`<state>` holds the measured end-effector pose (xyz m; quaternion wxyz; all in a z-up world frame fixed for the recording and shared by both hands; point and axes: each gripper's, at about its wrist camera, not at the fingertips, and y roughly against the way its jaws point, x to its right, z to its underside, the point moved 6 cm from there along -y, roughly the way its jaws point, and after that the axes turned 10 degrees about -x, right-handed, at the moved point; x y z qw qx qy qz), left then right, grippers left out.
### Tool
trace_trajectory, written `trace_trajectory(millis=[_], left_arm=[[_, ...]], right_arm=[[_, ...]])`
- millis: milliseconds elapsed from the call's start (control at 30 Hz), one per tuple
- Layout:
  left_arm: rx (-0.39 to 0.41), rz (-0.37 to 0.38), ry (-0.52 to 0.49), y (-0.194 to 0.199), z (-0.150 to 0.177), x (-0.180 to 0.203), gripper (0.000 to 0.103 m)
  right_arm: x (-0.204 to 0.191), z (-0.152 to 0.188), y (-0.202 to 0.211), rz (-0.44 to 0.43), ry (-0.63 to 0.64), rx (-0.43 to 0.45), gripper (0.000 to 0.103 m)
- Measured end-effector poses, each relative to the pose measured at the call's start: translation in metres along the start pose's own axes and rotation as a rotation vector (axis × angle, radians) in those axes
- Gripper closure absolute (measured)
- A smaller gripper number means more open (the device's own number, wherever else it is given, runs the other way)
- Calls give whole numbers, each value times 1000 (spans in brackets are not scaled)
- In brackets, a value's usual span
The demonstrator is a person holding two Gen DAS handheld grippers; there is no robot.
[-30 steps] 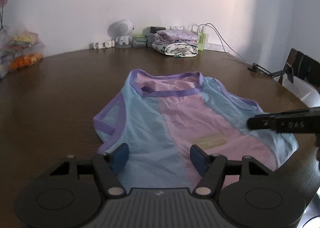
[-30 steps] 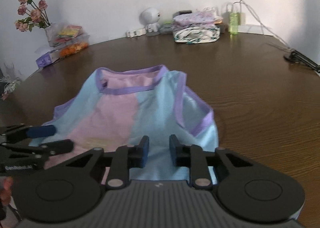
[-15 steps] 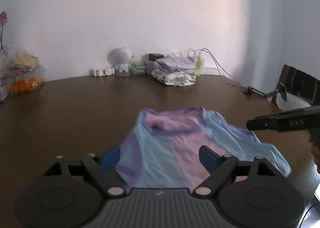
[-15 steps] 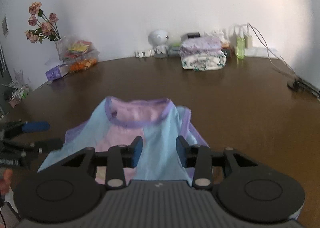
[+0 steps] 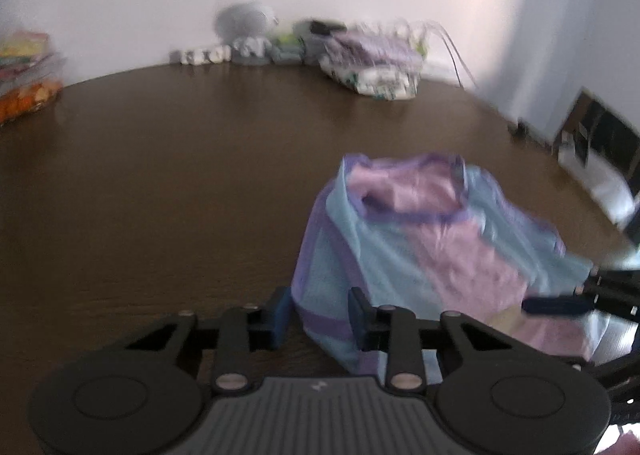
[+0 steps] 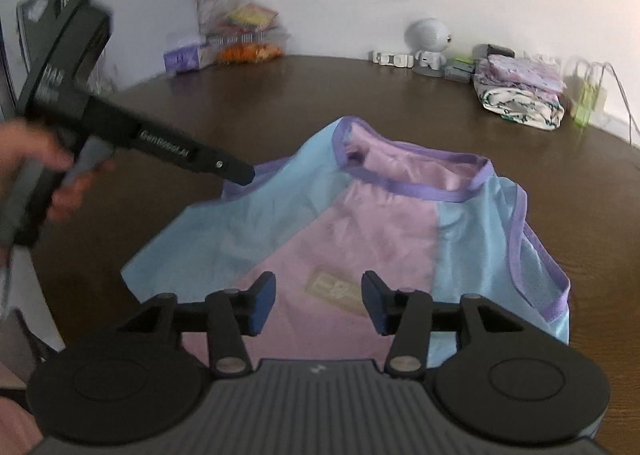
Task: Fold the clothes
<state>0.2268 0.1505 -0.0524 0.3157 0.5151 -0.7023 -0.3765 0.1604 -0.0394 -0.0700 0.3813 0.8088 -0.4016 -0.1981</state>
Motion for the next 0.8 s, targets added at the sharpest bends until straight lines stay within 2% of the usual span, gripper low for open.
trace_trajectory(millis=[167,400,533,567,600,667,800], left_arm=[[-71,-17,-104,-6,4,-2,77],[-142,-115,-338,2,12,7,75],[-148,-162,-381,6,16,13,73],[-141,-167,-374,8,16,14,68],[-117,-163,-358,12,15,15,58],[-49,-134,-313,23,10,20,48],[88,-32,-222,44,3,38,47]], right_arm=[[-1,9,0,45,-10,-7,48],[18,16,4,66,-42,-10,41],[21,18,4,61,-43,-5,39],[21,18,4,60,-43,-3,39],[25,18,6,63,-51,3,39],[33,18,11,74,-70,19,39],[50,19,22,94,-109,52,39]])
